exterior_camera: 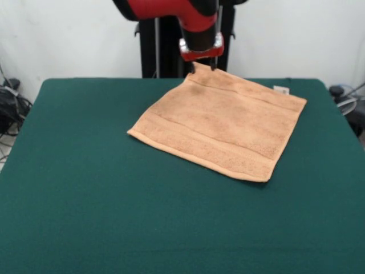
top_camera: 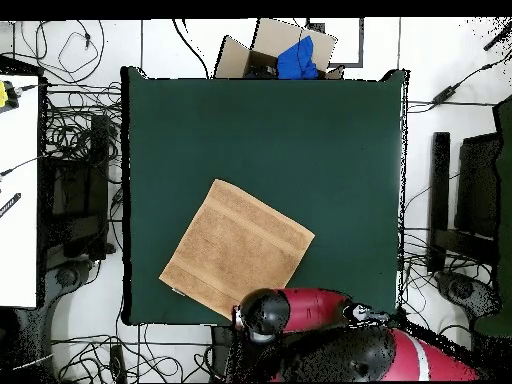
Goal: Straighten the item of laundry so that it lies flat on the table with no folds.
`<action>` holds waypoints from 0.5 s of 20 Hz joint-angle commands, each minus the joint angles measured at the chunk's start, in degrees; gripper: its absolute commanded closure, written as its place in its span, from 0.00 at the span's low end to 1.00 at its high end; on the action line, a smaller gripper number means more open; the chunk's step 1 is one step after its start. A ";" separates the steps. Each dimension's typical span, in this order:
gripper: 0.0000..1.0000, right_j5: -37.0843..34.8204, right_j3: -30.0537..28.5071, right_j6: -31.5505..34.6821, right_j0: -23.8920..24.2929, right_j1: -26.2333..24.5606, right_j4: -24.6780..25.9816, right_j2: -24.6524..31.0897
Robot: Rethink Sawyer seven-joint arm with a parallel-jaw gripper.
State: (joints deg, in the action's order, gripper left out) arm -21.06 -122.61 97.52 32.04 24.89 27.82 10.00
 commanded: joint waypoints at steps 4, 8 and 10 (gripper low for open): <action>0.00 2.25 6.86 1.27 -1.75 -5.21 2.28 4.36; 0.00 1.46 8.06 0.45 -1.72 -5.75 2.45 4.80; 0.00 1.39 8.55 0.32 -1.91 -5.76 2.55 4.96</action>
State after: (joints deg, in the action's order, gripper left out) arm -21.05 -122.19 97.52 31.82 21.32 28.22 10.08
